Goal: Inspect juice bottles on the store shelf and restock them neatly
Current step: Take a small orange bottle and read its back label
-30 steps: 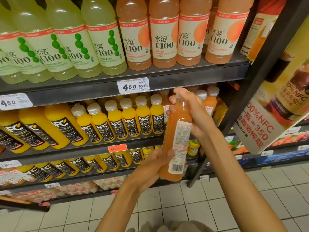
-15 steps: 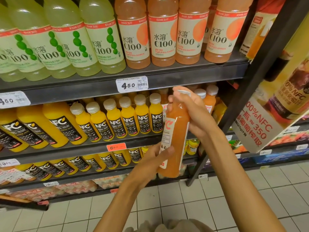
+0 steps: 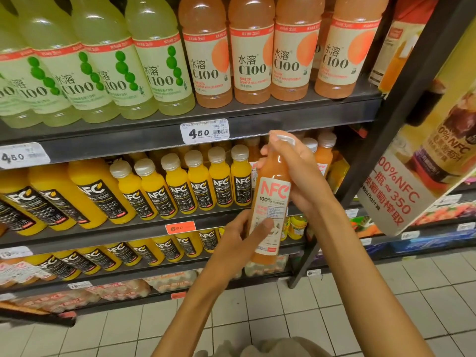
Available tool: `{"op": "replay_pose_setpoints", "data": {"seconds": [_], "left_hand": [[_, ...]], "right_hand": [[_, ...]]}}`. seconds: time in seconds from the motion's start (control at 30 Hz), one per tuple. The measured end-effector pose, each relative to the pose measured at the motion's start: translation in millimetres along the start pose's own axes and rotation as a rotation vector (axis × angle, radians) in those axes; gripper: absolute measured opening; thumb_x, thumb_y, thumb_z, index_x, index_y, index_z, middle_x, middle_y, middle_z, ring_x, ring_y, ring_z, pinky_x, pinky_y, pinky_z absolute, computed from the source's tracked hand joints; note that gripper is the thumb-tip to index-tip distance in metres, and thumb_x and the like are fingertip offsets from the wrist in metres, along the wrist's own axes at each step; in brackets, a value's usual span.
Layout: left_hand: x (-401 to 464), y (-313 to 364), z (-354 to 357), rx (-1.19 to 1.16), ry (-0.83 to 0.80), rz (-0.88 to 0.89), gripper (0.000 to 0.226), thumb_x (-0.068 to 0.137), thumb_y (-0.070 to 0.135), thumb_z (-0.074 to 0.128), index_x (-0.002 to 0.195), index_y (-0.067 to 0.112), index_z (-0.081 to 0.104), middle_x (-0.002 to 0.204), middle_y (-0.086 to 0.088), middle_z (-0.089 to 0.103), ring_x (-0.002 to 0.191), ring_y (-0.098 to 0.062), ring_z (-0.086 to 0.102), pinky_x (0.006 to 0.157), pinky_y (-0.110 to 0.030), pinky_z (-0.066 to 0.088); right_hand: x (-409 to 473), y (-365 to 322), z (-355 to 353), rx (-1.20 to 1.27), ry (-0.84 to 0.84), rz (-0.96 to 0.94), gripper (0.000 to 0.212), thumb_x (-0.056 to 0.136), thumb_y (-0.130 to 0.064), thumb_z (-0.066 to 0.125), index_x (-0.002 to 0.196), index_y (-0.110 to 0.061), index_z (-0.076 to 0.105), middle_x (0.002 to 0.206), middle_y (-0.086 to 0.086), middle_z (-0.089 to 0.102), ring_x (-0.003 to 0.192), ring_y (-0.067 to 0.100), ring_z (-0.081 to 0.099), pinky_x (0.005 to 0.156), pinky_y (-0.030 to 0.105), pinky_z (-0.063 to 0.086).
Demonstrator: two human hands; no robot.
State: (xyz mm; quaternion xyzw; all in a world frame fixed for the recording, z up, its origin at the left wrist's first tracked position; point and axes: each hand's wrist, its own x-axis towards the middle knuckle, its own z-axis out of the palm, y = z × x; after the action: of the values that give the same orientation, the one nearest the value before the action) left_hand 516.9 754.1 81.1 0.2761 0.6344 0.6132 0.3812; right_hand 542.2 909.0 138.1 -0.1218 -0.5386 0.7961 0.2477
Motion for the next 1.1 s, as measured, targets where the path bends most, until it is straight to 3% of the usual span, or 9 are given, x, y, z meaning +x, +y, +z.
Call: {"op": "replay_pose_setpoints", "data": {"seconds": [0.17,0.23,0.37,0.47,0.67,0.77,0.9,0.97,1.1], "left_hand": [[-5,-7,1,-0.247,-0.161,-0.085,0.063,0.069,0.051,0.071,0.123,0.022,0.054,0.1,-0.008,0.071,0.088,-0.026,0.069,0.077,-0.036,0.056],[-5,-8,5,-0.204,-0.101,-0.059,0.06,0.068,0.052,0.07,0.12,0.026,0.055,0.098,-0.005,0.072,0.085,-0.022,0.07,0.074,-0.035,0.056],[-4,-4,12,-0.026,0.083,-0.001,0.059,0.061,0.058,0.067,0.114,0.038,0.052,0.104,0.016,0.066,0.088,-0.006,0.068,0.065,-0.016,0.055],[-4,-4,15,0.105,0.139,0.034,0.046,0.076,0.045,0.063,0.116,0.041,0.04,0.102,0.028,0.053,0.084,0.011,0.058,0.057,-0.004,0.046],[-4,-6,6,0.074,0.063,0.001,0.037,0.071,0.042,0.071,0.102,0.046,0.051,0.093,0.03,0.065,0.086,0.011,0.063,0.061,-0.007,0.049],[1,-6,1,0.128,0.032,0.018,0.045,0.075,0.022,0.076,0.107,0.042,0.052,0.105,0.018,0.066,0.094,0.002,0.064,0.069,-0.012,0.052],[6,-7,-3,0.121,0.136,0.126,0.055,0.071,0.006,0.079,0.112,0.033,0.055,0.104,0.014,0.065,0.091,0.005,0.062,0.071,-0.01,0.05],[9,-8,-6,0.126,0.18,0.164,0.058,0.069,0.003,0.079,0.118,0.024,0.056,0.106,0.007,0.064,0.093,0.003,0.061,0.072,-0.011,0.05],[12,-7,-9,0.118,0.231,0.225,0.062,0.067,0.0,0.079,0.115,0.031,0.055,0.109,0.005,0.064,0.096,0.001,0.061,0.073,-0.012,0.049]], "right_hand": [[-5,-1,-2,0.185,-0.125,0.027,0.022,0.095,-0.024,0.052,0.115,-0.017,0.05,0.081,0.001,0.066,0.066,0.014,0.064,0.063,0.027,0.054],[-5,-1,0,0.13,-0.096,0.025,0.02,0.095,-0.026,0.052,0.112,-0.016,0.052,0.083,0.003,0.069,0.069,0.014,0.067,0.064,0.026,0.056],[-5,1,0,-0.294,0.107,-0.006,0.019,0.091,-0.039,0.056,0.106,-0.028,0.053,0.095,0.005,0.071,0.076,0.012,0.071,0.063,0.023,0.057],[-7,2,-2,-0.265,0.13,-0.017,0.019,0.091,-0.032,0.06,0.108,-0.026,0.054,0.096,0.004,0.071,0.077,0.012,0.07,0.064,0.025,0.057],[-13,-7,-3,0.062,-0.032,-0.1,0.026,0.094,-0.018,0.054,0.12,-0.017,0.052,0.085,0.001,0.069,0.069,0.012,0.064,0.064,0.027,0.055],[-22,-12,1,-0.087,-0.172,-0.228,0.03,0.087,-0.018,0.06,0.116,-0.017,0.054,0.088,-0.002,0.07,0.073,0.011,0.064,0.066,0.026,0.054],[-34,-21,4,-0.4,-0.27,-0.378,0.036,0.083,-0.035,0.064,0.111,-0.015,0.055,0.097,-0.009,0.071,0.095,0.004,0.062,0.078,0.017,0.048],[-37,-25,1,-0.41,-0.34,-0.35,0.045,0.08,-0.043,0.064,0.11,-0.011,0.054,0.101,-0.002,0.069,0.099,0.009,0.062,0.081,0.02,0.048],[-39,-26,-6,-0.382,-0.485,-0.275,0.033,0.08,-0.03,0.069,0.103,-0.012,0.056,0.098,-0.002,0.068,0.101,0.021,0.063,0.082,0.028,0.051]]}}
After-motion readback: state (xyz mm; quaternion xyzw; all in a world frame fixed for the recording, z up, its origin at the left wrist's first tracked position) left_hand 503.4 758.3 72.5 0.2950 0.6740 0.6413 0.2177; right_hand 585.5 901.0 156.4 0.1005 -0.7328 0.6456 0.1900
